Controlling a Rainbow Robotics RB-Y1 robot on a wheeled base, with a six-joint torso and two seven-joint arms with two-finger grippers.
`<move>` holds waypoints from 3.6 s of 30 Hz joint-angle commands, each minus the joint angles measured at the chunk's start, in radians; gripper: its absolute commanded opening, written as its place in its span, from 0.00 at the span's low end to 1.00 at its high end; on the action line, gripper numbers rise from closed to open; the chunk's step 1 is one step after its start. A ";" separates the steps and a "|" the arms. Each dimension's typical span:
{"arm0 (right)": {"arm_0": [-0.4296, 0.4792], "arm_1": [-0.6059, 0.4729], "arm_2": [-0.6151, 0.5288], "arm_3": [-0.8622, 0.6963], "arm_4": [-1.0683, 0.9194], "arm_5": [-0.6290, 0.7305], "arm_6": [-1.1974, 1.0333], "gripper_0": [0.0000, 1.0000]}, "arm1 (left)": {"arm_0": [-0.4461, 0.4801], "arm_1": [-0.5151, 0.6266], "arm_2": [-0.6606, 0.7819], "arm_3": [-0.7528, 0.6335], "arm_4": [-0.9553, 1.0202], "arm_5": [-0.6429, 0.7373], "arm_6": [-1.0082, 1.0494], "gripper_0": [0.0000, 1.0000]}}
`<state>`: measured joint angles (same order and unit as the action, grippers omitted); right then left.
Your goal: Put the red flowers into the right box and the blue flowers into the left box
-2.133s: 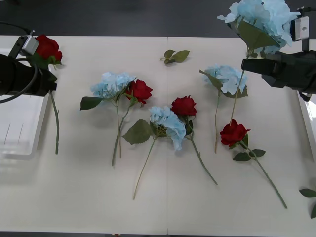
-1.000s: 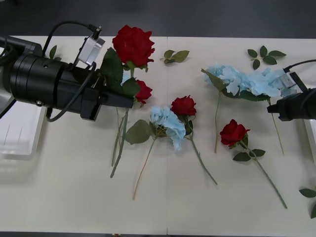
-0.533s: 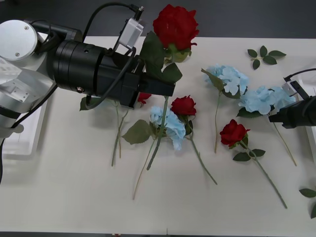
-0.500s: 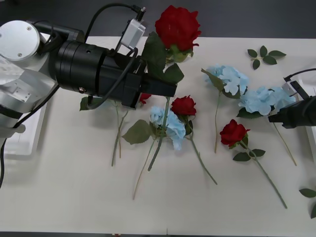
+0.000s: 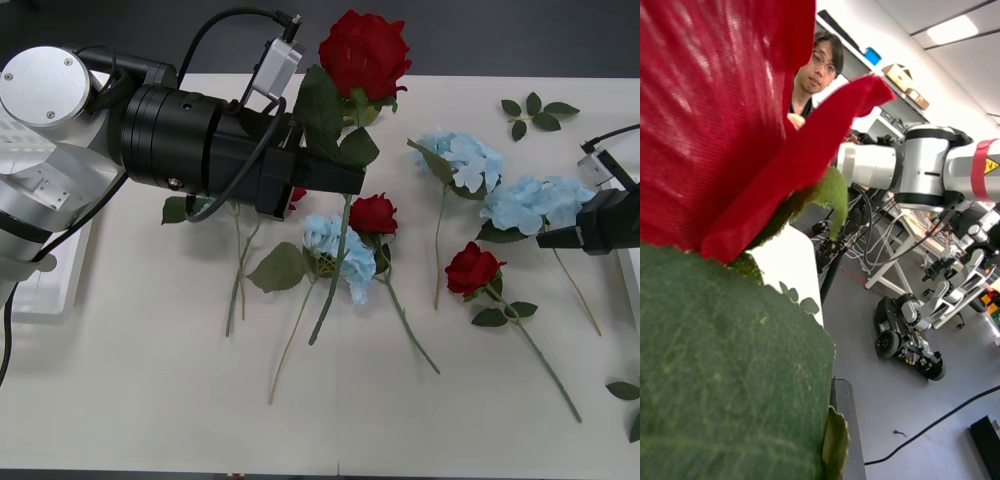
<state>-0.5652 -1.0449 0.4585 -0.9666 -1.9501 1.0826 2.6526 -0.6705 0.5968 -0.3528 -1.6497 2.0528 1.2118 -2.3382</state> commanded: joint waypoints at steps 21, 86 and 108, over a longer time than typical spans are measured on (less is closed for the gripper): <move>0.363 -0.144 -0.061 -0.458 -0.748 0.138 0.053 1.00 | -0.023 0.008 0.012 -0.016 0.009 -0.005 -0.012 0.00; 0.516 0.325 0.154 -1.155 -0.532 -0.714 0.053 0.31 | -0.023 0.008 0.012 -0.016 0.009 -0.005 -0.012 0.00; 0.502 0.335 0.157 -1.153 -0.532 -0.733 0.053 0.00 | -0.023 0.008 0.012 -0.016 0.009 -0.005 -0.012 1.00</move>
<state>-0.0395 -0.7235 0.6133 -2.0847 -2.4852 0.3502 2.6822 -0.6705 0.5969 -0.3525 -1.6495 2.0528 1.2103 -2.3382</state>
